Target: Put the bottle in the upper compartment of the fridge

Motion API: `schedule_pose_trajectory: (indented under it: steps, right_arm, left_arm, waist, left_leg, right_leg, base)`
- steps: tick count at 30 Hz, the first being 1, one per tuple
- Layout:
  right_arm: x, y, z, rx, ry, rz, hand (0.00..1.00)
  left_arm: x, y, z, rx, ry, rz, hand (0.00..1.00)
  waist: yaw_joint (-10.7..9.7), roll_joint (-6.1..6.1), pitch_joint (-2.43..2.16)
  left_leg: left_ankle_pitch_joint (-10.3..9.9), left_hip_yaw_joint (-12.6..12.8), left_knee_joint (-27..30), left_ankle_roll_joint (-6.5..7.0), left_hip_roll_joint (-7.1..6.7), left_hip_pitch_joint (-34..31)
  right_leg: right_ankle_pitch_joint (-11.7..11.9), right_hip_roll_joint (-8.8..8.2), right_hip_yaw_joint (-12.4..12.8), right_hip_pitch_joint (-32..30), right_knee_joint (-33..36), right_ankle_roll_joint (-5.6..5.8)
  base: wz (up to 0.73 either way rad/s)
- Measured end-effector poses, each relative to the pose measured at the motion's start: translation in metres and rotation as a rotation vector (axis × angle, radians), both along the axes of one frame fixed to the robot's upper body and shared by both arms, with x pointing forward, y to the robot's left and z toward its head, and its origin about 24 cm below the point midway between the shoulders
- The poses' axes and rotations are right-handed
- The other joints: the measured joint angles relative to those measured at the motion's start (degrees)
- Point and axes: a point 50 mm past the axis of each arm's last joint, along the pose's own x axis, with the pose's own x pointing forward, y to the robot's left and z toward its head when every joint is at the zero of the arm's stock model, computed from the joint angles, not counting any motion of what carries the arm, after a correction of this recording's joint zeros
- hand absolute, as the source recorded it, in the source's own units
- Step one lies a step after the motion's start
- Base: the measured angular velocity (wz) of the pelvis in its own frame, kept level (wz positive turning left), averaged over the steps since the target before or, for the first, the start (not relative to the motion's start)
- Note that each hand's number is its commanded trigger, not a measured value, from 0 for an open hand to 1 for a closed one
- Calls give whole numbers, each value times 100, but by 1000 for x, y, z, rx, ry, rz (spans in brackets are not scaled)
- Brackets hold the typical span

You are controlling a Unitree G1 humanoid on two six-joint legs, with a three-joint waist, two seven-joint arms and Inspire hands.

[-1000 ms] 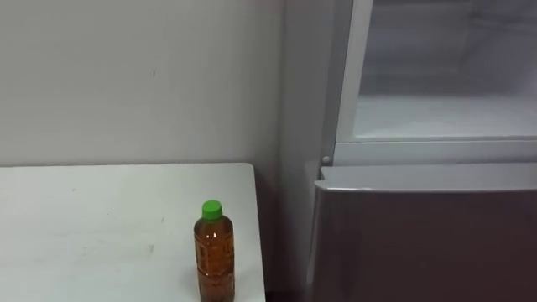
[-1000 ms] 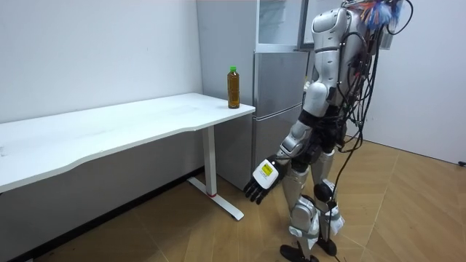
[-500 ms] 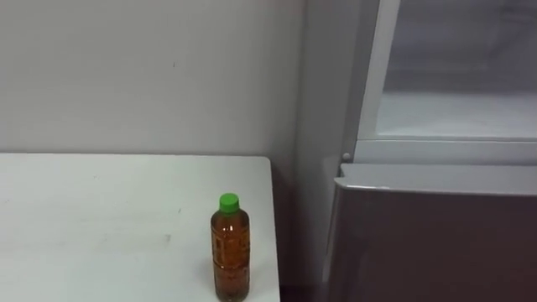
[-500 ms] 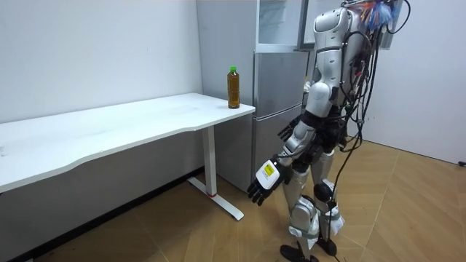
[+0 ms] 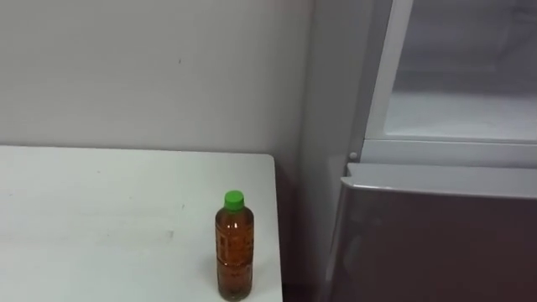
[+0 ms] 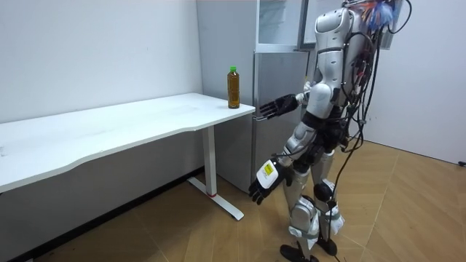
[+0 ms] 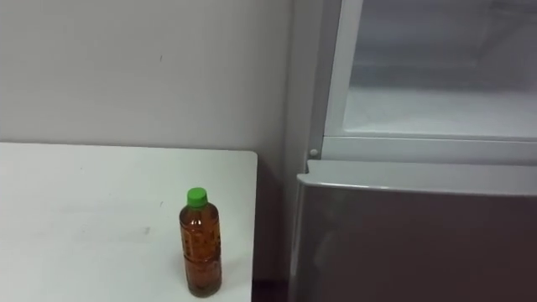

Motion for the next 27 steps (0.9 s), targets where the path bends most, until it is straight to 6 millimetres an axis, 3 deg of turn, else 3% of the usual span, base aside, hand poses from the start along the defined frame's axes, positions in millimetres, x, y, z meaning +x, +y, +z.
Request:
schedule_pose_trajectory:
  steps: [8, 17, 22, 27]
  right_arm:
    - [13, 9, 36, 43, -161, 16, 0]
    - [21, 15, 67, 74, -300, 15, 0]
    - [33, 21, 96, 93, -427, 31, 0]
    - [35, 23, 107, 102, -475, 30, 0]
  left_arm:
    - [-9, -1, -2, -6, 49, -4, 0]
    - [-14, -2, -4, -4, 92, -11, 0]
    - [-14, -4, -5, -6, 97, -28, 0]
    - [-15, -3, -5, -4, 102, -31, 0]
  waist:
    - [58, 104, -49]
    - [55, 125, -44]
    - [56, 132, -41]
    - [86, 132, -40]
  left_leg:
    - [-8, 10, 23, 15, 1, 86]
    - [2, 27, 22, 29, -1, 60]
    - [3, 25, 22, 30, -1, 54]
    - [4, 19, 21, 28, -1, 59]
  right_leg:
    - [9, -7, 69, 44, 80, -4]
    - [9, -6, 180, -11, 129, -4]
    - [11, 8, 261, -12, 108, -6]
    - [12, 15, 259, 6, 92, -7]
  base:
    - [-1]
    - [0]
    - [0]
    - [0]
